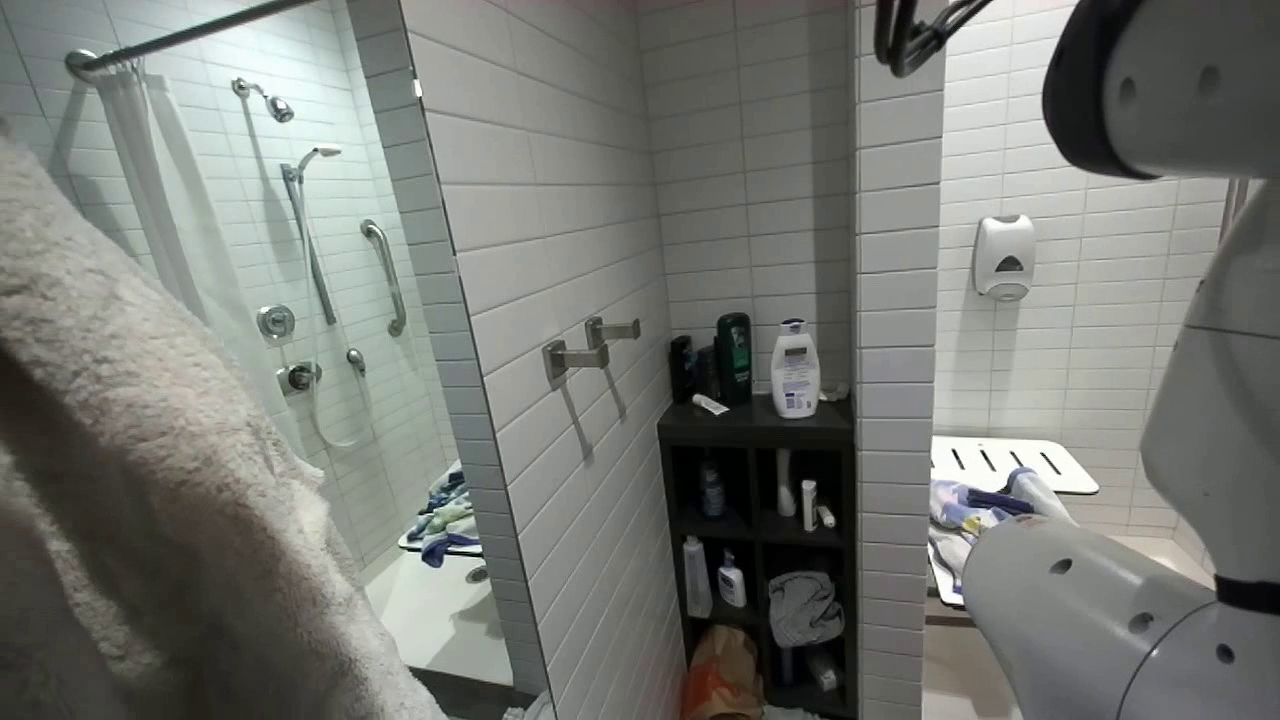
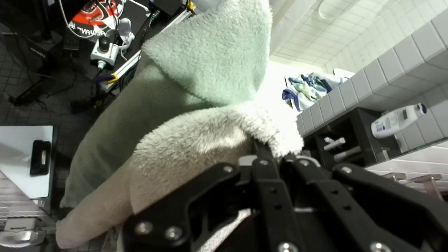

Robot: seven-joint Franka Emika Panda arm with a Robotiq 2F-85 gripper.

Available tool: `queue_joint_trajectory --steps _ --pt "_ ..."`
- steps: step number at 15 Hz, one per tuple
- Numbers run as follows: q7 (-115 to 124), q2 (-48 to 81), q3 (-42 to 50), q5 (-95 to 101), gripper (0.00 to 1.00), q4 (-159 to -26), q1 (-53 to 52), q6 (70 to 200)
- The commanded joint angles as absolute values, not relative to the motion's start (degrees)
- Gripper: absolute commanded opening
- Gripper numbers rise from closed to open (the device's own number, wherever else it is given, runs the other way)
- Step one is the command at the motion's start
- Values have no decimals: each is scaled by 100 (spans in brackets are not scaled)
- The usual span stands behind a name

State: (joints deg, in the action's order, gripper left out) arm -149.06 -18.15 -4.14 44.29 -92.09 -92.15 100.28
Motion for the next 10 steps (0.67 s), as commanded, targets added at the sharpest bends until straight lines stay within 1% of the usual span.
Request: queue_joint_trajectory --steps 1,5,10 --pt "-14906 -1809 117 4768 2 -8922 -9801 9740" --pt "-14906 -1847 675 4962 2 -8802 -10293 9550" --pt "-14906 -1939 1185 5224 2 -8642 -10669 9177"
